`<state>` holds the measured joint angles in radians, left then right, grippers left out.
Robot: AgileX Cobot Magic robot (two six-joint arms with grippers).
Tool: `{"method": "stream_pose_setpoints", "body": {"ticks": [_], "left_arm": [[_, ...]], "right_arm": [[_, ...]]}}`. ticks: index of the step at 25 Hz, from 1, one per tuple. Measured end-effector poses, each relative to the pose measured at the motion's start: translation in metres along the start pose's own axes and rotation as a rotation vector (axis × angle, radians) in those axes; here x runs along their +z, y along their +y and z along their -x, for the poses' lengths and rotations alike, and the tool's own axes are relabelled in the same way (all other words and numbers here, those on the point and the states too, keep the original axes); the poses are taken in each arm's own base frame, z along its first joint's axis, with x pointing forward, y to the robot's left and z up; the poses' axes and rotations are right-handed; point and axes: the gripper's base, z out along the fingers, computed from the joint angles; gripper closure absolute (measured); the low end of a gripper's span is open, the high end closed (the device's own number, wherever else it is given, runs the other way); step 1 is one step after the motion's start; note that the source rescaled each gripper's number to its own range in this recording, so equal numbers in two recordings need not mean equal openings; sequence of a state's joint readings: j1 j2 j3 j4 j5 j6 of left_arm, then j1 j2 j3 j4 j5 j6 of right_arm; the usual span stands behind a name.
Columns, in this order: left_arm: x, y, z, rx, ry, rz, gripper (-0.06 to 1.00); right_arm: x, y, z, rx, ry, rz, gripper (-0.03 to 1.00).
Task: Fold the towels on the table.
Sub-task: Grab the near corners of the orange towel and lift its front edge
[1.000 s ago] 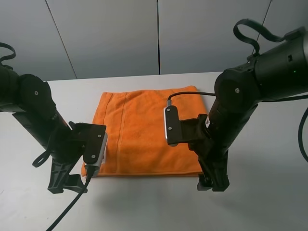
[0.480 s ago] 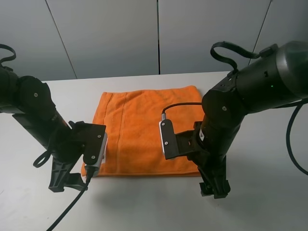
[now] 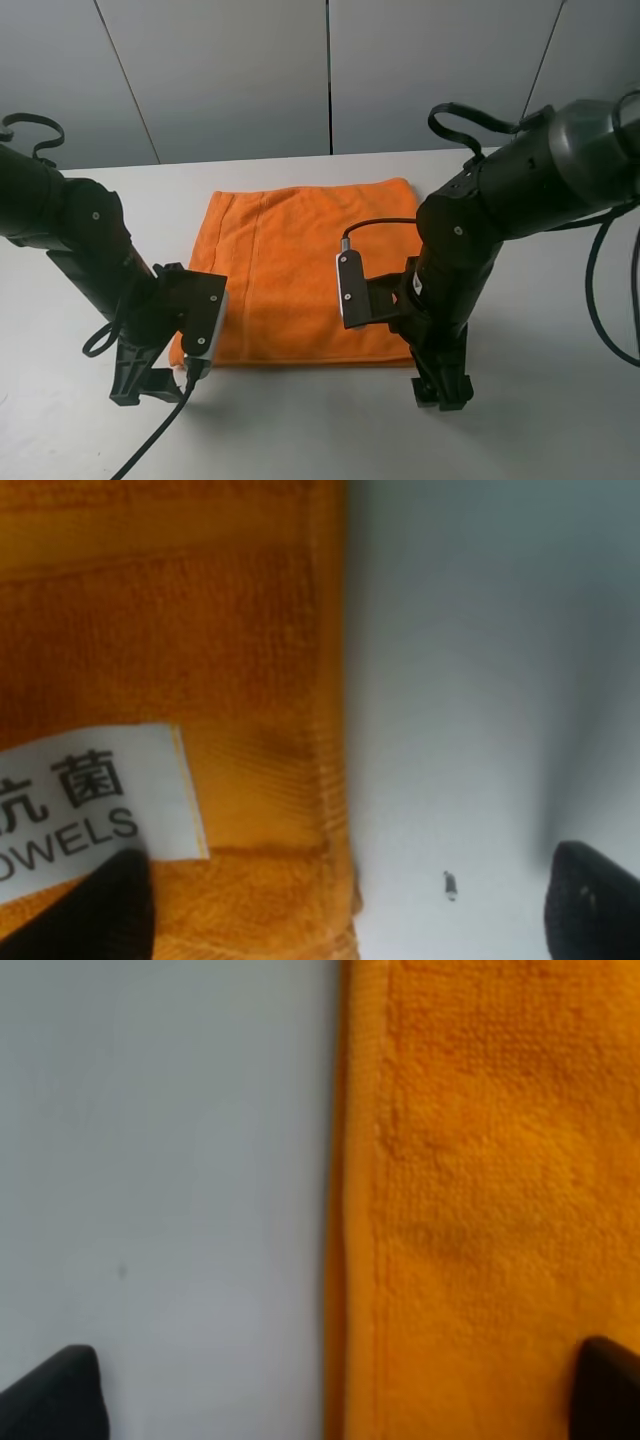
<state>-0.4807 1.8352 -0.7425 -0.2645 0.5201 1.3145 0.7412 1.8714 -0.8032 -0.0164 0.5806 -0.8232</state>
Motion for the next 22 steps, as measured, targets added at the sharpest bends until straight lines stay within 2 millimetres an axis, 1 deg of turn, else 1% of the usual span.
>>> {"method": "stream_pose_setpoints", "body": {"ticks": [2,5,17,22], "left_arm": [[0.0,0.0,0.0,0.002,0.002,0.0,-0.05],[0.003,0.0,0.0,0.002,0.006,-0.005,-0.05],[0.007,0.002,0.0,-0.003,0.007,-0.004,-0.05],[0.007,0.001,0.0,-0.012,0.008,-0.006,-0.05]], "right_arm": [[0.005,0.0,0.0,0.0,0.007,0.007,-0.03],[0.008,-0.001,0.001,0.003,0.006,0.008,-0.03],[0.012,-0.003,0.002,0.013,0.007,0.013,-0.03],[0.014,-0.003,0.002,0.026,0.004,0.013,-0.01]]}}
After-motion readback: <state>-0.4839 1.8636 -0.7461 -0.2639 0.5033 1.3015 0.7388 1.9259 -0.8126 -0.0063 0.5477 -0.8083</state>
